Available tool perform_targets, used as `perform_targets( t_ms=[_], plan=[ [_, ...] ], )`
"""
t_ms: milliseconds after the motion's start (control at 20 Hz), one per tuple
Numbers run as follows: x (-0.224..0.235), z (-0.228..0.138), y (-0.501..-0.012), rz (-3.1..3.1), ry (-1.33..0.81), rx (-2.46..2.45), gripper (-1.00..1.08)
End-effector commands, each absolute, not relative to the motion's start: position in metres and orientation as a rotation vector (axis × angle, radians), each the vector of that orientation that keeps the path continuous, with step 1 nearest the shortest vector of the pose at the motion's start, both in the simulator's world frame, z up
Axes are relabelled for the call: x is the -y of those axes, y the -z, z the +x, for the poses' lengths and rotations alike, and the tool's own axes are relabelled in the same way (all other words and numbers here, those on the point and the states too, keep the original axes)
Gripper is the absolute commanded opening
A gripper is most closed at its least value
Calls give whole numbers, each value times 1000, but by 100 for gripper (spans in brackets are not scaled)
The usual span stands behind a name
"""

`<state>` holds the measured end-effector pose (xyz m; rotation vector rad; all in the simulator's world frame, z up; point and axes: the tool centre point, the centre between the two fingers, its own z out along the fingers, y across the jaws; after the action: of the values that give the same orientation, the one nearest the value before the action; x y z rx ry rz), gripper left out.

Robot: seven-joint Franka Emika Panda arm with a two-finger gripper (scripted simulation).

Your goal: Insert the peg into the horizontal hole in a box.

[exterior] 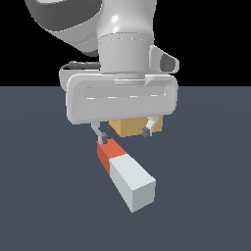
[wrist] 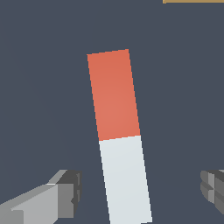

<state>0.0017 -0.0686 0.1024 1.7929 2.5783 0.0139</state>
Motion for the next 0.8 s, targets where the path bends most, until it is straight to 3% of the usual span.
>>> perform_targets(
  t_ms=[0, 750],
  plan=[
    [78, 3, -94, 1738, -11, -2616, 100],
    [101, 9, -72, 1604, 1, -2702, 100]
  ],
)
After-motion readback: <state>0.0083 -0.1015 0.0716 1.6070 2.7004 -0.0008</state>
